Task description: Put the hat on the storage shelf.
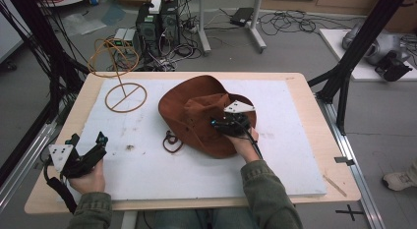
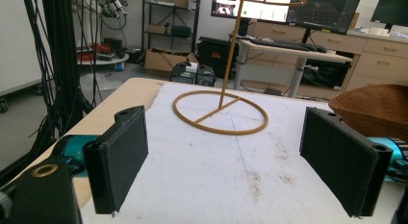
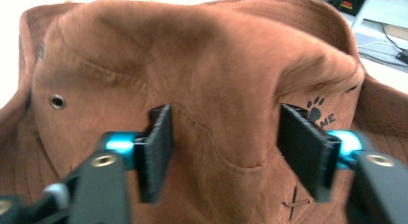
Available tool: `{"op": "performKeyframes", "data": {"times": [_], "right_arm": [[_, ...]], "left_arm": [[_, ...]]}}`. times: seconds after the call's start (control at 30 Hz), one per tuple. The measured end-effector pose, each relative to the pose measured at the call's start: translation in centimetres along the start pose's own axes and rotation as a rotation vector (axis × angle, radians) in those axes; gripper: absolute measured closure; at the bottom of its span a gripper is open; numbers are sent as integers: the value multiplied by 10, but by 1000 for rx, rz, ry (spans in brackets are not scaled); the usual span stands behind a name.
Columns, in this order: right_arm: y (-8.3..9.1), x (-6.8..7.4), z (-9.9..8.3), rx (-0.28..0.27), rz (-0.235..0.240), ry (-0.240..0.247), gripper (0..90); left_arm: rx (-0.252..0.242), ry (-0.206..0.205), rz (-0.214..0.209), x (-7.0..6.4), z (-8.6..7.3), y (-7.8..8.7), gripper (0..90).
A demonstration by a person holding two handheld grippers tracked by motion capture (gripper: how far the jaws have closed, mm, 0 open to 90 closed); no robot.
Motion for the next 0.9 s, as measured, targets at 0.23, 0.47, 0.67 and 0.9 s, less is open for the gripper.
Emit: {"op": "performKeyframes", "data": {"times": [0.23,0.47,0.67,0.9], "right_arm": [[1,-1,0,-1,-24,-1,867],[2,0,1,-3,-26,-19,885],[4,1,3,-26,-27,-37,885],[10,5,10,-78,-12,-42,885]], "left_arm": [[1,4,-2,0,0,0,173],[0,10,0,2,-1,0,173],[-1,12,2,2,-1,0,173],[2,12,0,2,-1,0,174]]}}
Point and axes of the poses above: each handheld gripper's, and its own axes: y roughly backward along the jaws, z roughly out of its top, x roughly to its left, the point moved 7 cm from there along -y, roughly forward along the jaws, and after that the axes turned 14 degrees about -y, right-handed, at the moved point
